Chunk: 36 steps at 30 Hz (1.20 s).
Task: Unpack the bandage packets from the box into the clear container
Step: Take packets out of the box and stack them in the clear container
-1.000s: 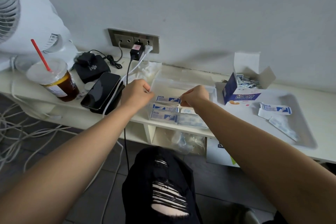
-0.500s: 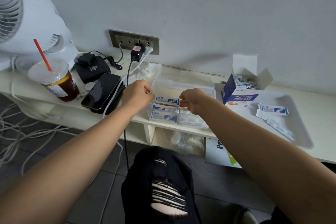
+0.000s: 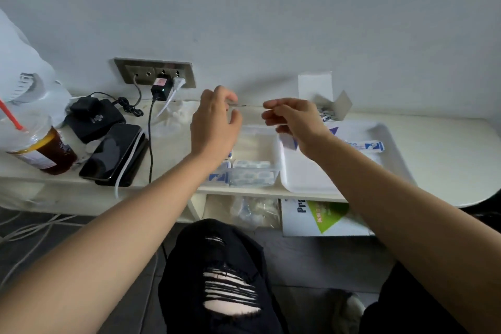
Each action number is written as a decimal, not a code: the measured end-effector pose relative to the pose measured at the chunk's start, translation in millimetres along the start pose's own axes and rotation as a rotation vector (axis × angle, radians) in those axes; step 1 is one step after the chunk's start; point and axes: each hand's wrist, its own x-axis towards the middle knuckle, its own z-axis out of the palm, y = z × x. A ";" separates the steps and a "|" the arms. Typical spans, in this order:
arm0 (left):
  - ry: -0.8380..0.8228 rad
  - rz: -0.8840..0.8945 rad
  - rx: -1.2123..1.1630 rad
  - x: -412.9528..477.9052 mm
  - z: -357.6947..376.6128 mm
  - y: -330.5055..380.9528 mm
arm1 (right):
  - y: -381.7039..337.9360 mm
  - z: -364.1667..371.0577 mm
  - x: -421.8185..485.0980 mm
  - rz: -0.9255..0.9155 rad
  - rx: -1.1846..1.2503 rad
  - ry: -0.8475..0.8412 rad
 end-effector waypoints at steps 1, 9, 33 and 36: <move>-0.008 0.059 -0.041 -0.5 9.8 16.8 | -0.7 -19.3 -2.9 -0.035 -0.043 0.056; -0.433 0.401 -0.102 -21.3 100.1 105.8 | 46.6 -169.7 -17.5 0.140 -0.696 0.250; -0.664 0.377 0.313 -26.1 217.5 118.9 | 101.5 -239.6 -9.1 0.064 -0.966 0.142; -0.659 0.377 0.288 -24.8 216.9 118.0 | 97.4 -247.9 -5.9 0.043 -0.892 0.185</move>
